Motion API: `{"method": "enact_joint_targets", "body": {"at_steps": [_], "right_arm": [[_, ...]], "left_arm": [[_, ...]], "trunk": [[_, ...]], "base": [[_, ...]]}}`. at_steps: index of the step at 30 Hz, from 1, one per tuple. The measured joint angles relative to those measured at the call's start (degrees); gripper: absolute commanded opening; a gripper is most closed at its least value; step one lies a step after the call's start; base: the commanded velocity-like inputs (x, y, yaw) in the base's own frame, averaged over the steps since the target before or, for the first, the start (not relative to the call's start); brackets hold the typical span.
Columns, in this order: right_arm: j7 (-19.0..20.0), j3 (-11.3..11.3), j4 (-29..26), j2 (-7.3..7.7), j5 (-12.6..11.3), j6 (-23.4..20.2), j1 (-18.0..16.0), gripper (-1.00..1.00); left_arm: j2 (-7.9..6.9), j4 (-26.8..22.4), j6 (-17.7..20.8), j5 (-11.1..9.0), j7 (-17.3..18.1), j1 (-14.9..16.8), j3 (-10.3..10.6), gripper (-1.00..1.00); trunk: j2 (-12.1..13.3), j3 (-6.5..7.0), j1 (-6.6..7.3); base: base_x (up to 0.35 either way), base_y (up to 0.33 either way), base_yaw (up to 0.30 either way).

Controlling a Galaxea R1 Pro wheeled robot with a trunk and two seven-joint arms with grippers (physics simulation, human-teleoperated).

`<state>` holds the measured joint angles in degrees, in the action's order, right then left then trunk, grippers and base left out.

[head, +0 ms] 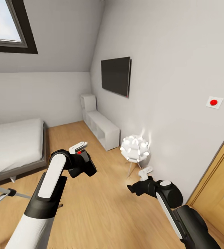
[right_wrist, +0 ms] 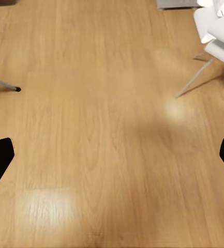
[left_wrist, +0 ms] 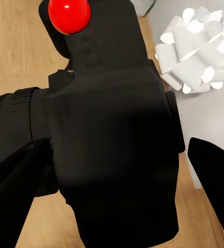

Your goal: Attach the digital camera to the camera tripod in the bedroom.

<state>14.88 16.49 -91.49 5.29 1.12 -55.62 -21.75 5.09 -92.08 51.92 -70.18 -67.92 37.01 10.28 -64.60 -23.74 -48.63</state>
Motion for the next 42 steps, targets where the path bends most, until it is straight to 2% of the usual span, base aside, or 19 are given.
{"method": "enact_joint_targets", "body": {"at_steps": [19, 42], "right_arm": [[-0.02, 0.16, -0.71, 0.28, 0.14, -0.01, 0.49, 1.0], [-0.07, 0.26, -0.8, 0.12, 0.14, 0.2, 0.53, 1.0]], "left_arm": [[-0.42, 0.06, -0.01, 0.06, -0.1, -0.43, -0.59, -1.0], [-0.16, 0.38, -0.08, -0.03, 0.19, -0.52, -0.42, -1.0]], "trunk": [[7.63, 3.42, 4.18], [16.86, 7.55, 9.23]], "base": [[0.0, 0.0, 0.298], [0.0, 0.0, 0.298]]}}
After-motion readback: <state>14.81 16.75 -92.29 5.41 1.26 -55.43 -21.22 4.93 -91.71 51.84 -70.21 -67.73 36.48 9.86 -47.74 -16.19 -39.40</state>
